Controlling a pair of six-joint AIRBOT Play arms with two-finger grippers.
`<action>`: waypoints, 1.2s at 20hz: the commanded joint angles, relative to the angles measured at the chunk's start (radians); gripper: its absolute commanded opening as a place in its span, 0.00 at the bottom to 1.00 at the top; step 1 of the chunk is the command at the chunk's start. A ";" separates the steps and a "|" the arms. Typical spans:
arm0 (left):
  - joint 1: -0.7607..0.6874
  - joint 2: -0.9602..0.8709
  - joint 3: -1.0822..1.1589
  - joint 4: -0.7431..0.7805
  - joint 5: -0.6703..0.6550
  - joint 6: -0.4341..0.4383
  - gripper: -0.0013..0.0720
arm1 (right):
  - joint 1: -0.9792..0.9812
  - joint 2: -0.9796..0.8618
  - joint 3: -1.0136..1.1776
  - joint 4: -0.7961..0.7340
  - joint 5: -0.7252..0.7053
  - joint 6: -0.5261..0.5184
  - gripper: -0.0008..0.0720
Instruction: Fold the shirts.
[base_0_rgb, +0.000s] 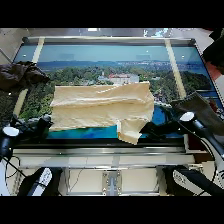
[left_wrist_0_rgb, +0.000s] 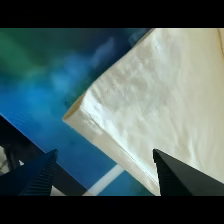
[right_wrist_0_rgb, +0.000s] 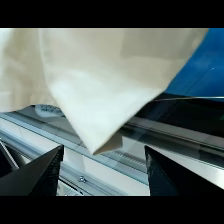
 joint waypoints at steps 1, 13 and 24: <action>0.013 -0.015 -0.066 -0.114 0.093 -0.026 0.94 | 0.119 0.016 -0.084 0.094 -0.190 0.025 0.80; -0.024 -0.199 -0.064 -0.283 0.264 -0.032 0.03 | 0.216 0.016 -0.080 0.147 -0.397 0.073 0.04; -0.021 0.329 0.105 -0.226 0.165 0.239 0.03 | 0.215 0.259 0.219 -0.147 -0.205 0.160 0.03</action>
